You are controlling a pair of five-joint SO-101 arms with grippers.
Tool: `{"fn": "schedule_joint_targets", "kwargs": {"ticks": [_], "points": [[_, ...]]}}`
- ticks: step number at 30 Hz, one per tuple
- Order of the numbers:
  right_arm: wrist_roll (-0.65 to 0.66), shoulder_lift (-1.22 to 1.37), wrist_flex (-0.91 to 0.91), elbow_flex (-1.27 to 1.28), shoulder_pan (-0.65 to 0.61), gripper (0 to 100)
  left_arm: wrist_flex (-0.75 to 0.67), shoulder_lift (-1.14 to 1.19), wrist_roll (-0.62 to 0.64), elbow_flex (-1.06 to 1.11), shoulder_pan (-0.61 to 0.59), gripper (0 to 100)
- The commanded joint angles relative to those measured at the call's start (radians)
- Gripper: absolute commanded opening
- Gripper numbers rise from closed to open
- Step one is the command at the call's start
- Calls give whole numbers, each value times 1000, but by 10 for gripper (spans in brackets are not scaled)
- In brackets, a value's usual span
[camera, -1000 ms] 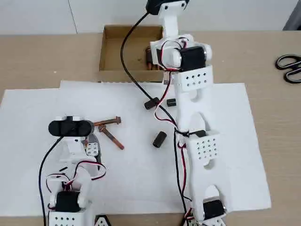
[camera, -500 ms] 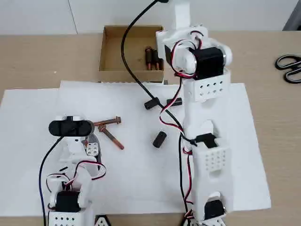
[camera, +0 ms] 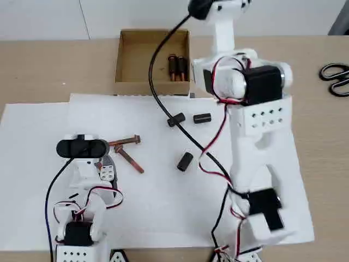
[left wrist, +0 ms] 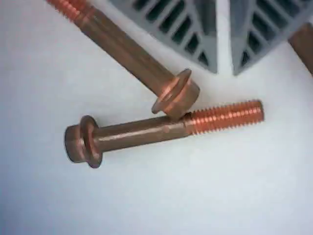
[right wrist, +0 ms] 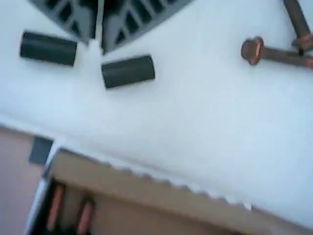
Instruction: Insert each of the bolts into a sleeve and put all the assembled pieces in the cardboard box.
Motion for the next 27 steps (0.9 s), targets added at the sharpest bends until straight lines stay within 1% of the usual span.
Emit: {"fn": "schedule_joint_targets", "kwargs": {"ticks": [1,18,23,27], "points": [[3,-120,-5,106,21,2,-11,-11,-5,-5,5,7],[2,-572,-12,799,22,2,-15,-11,-5,-5,5,7],[2,-668,-54,1013,24,2,-15,-11,-5,-5,2,7],[2,-728,-136,1166,22,2,-12,-11,-6,-5,0,8]]}}
